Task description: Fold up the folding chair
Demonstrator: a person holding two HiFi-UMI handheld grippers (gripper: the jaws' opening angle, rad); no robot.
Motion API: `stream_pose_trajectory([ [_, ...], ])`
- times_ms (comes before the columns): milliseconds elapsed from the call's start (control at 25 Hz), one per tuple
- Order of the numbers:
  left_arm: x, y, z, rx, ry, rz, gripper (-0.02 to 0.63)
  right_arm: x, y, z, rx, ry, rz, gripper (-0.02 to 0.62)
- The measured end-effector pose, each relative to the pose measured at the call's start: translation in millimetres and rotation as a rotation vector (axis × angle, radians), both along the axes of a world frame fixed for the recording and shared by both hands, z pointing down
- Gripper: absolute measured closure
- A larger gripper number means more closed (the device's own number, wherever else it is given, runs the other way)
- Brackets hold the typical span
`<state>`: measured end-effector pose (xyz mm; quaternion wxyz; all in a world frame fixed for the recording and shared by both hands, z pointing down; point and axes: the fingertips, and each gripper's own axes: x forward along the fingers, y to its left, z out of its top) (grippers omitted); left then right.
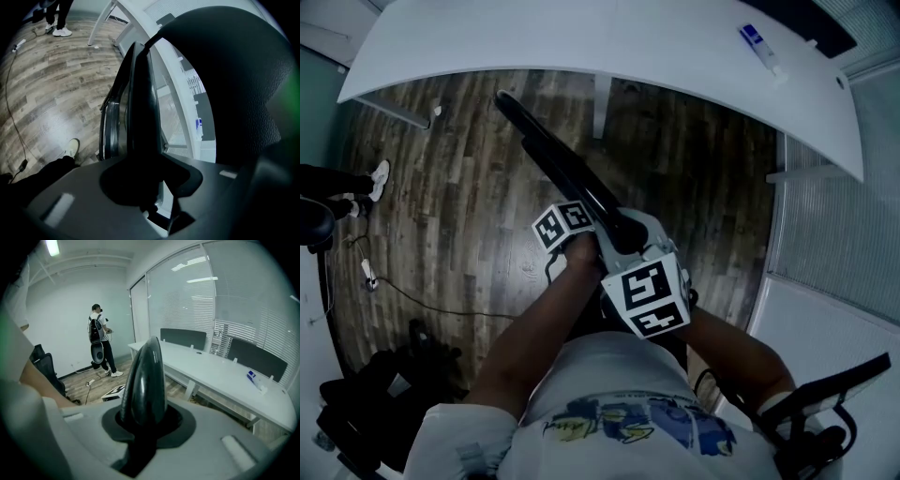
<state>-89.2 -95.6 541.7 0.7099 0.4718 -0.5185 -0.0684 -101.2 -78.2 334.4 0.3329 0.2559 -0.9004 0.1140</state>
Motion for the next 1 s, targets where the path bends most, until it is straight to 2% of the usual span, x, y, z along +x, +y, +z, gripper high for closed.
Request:
stream_pose_trajectory([
  [280, -31, -14, 2, -0.017, 0.006, -0.101, 0.479, -27, -17, 3, 0.005, 0.030, -0.107, 0.534],
  [560, -37, -53, 21, -0.049, 0.007, -0.253, 0.479, -31, -61, 19, -0.024, 0.027, -0.253, 0.535],
  [720, -32, -95, 26, -0.059, 0.000, -0.352, 0.479, -23, -104, 24, -0.036, 0.017, -0.353, 0.535],
  [1000, -42, -99, 28, -0.062, -0.009, -0.472, 0.479, -28, -109, 21, -0.021, 0.010, -0.478, 0.535],
])
